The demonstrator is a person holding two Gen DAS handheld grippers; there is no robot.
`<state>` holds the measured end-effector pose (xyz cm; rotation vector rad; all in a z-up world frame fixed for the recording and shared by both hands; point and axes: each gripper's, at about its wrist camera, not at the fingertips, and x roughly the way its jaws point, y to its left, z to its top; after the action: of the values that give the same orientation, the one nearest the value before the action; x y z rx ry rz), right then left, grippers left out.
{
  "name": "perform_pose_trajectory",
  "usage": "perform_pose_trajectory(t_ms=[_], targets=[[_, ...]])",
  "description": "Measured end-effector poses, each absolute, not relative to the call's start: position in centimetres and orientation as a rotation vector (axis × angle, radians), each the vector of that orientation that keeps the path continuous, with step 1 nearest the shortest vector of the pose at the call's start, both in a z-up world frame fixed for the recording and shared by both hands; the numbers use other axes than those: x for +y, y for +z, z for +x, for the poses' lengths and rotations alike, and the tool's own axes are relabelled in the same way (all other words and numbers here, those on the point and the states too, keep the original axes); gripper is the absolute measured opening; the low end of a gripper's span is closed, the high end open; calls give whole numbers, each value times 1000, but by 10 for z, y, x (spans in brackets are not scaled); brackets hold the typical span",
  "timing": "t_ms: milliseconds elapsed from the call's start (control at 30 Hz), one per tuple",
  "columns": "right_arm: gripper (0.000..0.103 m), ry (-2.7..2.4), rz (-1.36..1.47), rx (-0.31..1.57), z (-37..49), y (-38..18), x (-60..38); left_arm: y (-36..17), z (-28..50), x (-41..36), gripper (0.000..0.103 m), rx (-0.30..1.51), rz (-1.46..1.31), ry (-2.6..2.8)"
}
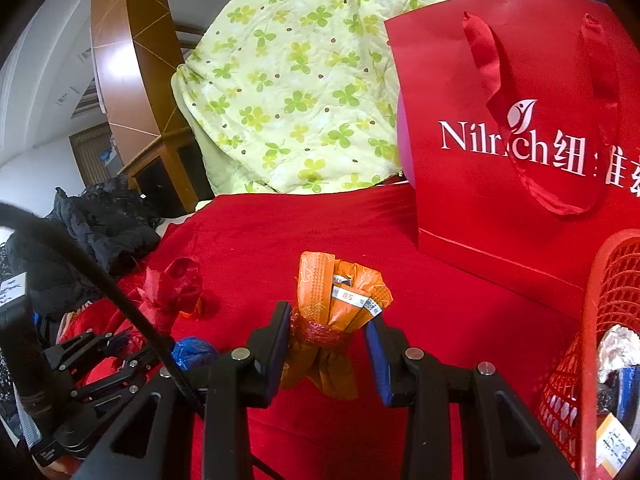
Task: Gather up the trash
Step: 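Lift and carry both held items toward the red mesh basket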
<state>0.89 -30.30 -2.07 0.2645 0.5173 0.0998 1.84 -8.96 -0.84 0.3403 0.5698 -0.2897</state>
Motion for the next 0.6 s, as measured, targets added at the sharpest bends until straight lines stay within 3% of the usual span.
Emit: perform_pose_trajectory(t_ms=[600], targets=[[39, 65, 279, 515, 0, -21, -318, -14, 10, -105, 32, 579, 369, -334]])
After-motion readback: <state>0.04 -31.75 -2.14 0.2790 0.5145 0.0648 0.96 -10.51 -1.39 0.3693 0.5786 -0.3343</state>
